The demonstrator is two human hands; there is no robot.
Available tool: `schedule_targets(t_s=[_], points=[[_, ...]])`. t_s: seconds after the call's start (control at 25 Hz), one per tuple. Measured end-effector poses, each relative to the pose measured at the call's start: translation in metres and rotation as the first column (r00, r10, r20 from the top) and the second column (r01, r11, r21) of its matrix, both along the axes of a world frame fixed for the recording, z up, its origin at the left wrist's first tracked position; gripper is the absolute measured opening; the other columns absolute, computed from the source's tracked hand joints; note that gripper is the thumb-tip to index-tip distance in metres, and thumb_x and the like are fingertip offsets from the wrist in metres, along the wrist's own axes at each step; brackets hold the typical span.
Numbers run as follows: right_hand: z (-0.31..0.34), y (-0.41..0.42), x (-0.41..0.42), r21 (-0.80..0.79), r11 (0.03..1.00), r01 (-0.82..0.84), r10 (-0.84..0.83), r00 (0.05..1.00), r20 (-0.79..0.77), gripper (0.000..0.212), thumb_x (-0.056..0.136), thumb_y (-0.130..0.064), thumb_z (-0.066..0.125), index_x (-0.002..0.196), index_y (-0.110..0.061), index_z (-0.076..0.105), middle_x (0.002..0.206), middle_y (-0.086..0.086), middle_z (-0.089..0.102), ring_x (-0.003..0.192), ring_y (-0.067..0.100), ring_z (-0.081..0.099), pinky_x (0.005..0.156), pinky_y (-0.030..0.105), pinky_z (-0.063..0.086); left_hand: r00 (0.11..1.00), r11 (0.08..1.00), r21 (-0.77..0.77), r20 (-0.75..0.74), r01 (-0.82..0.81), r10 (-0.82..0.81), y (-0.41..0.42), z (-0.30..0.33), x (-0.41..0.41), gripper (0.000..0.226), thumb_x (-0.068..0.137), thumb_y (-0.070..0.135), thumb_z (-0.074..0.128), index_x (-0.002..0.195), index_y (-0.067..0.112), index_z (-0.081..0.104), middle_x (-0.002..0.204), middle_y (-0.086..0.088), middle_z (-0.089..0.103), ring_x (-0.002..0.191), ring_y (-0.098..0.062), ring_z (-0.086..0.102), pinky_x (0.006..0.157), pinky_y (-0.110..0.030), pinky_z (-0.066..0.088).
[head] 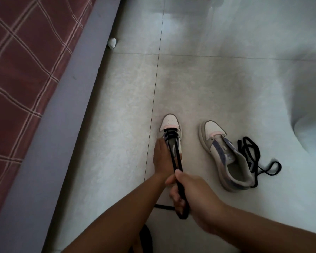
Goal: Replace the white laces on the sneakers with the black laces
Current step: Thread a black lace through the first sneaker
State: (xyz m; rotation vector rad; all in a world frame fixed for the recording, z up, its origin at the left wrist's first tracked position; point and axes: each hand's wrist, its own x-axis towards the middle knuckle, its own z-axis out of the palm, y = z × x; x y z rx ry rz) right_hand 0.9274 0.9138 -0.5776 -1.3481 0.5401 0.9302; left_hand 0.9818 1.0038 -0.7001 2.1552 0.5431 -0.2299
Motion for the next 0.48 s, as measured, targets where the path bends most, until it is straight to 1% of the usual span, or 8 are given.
schedule_targets(t_s=[0.08, 0.16, 0.2, 0.28, 0.32, 0.4, 0.44, 0.48], points=[[-0.004, -0.012, 0.012, -0.129, 0.992, 0.001, 0.021, 0.985, 0.170, 0.034, 0.102, -0.025, 0.035, 0.093, -0.005, 0.061, 0.059, 0.008, 0.062, 0.051, 0.016, 0.055, 0.053, 0.028, 0.048, 0.998, 0.998, -0.053, -0.041, 0.045, -0.047, 0.004, 0.001, -0.003, 0.073, 0.081, 0.022, 0.071, 0.139, 0.005, 0.030, 0.139, -0.013, 0.038, 0.130, -0.027, 0.038, 0.106, -0.042, 0.035], [-0.008, -0.025, 0.016, -0.183, 0.982, 0.039, 0.025, 0.942, 0.336, 0.029, 0.101, -0.022, 0.038, 0.094, -0.012, 0.064, 0.067, 0.010, 0.066, 0.060, 0.019, 0.061, 0.063, 0.033, 0.053, 0.995, 0.989, -0.121, -0.047, 0.081, -0.087, 0.010, 0.004, -0.012, 0.085, 0.078, 0.032, 0.073, 0.144, 0.010, 0.024, 0.145, -0.009, 0.031, 0.135, -0.023, 0.029, 0.112, -0.038, 0.030], [-0.010, -0.031, 0.015, -0.175, 0.984, 0.039, 0.030, 0.927, 0.375, 0.028, 0.100, -0.022, 0.038, 0.093, -0.016, 0.064, 0.070, 0.010, 0.067, 0.062, 0.019, 0.062, 0.065, 0.032, 0.054, 0.995, 0.990, -0.110, -0.026, 0.093, -0.096, 0.014, 0.008, -0.018, 0.086, 0.079, 0.035, 0.073, 0.146, 0.014, 0.022, 0.146, -0.007, 0.029, 0.136, -0.020, 0.026, 0.113, -0.032, 0.026], [-0.011, -0.037, 0.011, -0.066, 0.998, 0.025, -0.005, 0.956, 0.295, 0.028, 0.101, -0.019, 0.036, 0.091, -0.015, 0.062, 0.075, 0.012, 0.068, 0.066, 0.021, 0.065, 0.066, 0.033, 0.056, 0.980, 0.984, 0.004, 0.096, 0.175, -0.175, 0.021, 0.020, -0.031, 0.080, 0.081, 0.032, 0.071, 0.146, 0.016, 0.027, 0.143, -0.007, 0.031, 0.133, -0.018, 0.027, 0.107, -0.023, 0.025], [-0.011, -0.037, 0.009, 0.023, 0.999, 0.022, -0.027, 0.980, 0.199, 0.029, 0.101, -0.019, 0.037, 0.088, -0.013, 0.062, 0.078, 0.015, 0.069, 0.069, 0.023, 0.066, 0.069, 0.034, 0.055, 0.939, 0.956, 0.107, 0.186, 0.273, -0.289, 0.021, 0.027, -0.036, 0.073, 0.081, 0.027, 0.072, 0.143, 0.015, 0.035, 0.140, -0.011, 0.036, 0.130, -0.022, 0.032, 0.105, -0.026, 0.030], [-0.009, -0.038, 0.010, 0.139, 0.990, -0.020, 0.011, 0.998, 0.062, 0.034, 0.100, -0.019, 0.040, 0.077, -0.013, 0.065, 0.086, 0.017, 0.070, 0.080, 0.027, 0.069, 0.076, 0.037, 0.054, 0.789, 0.845, 0.322, 0.323, 0.427, -0.522, 0.020, 0.037, -0.042, 0.052, 0.078, 0.013, 0.073, 0.127, 0.009, 0.058, 0.128, -0.018, 0.051, 0.118, -0.031, 0.050, 0.094, -0.036, 0.045], [-0.007, -0.041, 0.014, 0.137, 0.989, -0.053, 0.046, 0.997, 0.056, 0.037, 0.098, -0.019, 0.043, 0.070, -0.015, 0.066, 0.088, 0.016, 0.071, 0.085, 0.027, 0.069, 0.079, 0.037, 0.053, 0.750, 0.833, 0.342, 0.375, 0.434, -0.545, 0.020, 0.040, -0.043, 0.039, 0.077, 0.007, 0.072, 0.116, 0.005, 0.065, 0.119, -0.018, 0.057, 0.109, -0.030, 0.058, 0.085, -0.035, 0.050], [-0.005, -0.045, 0.019, 0.124, 0.990, -0.062, 0.054, 0.997, 0.063, 0.039, 0.097, -0.018, 0.044, 0.064, -0.016, 0.065, 0.089, 0.015, 0.071, 0.088, 0.026, 0.069, 0.082, 0.037, 0.053, 0.770, 0.872, 0.278, 0.412, 0.404, -0.488, 0.021, 0.045, -0.042, 0.027, 0.080, 0.005, 0.068, 0.107, 0.004, 0.068, 0.112, -0.013, 0.059, 0.100, -0.023, 0.061, 0.079, -0.030, 0.052]])
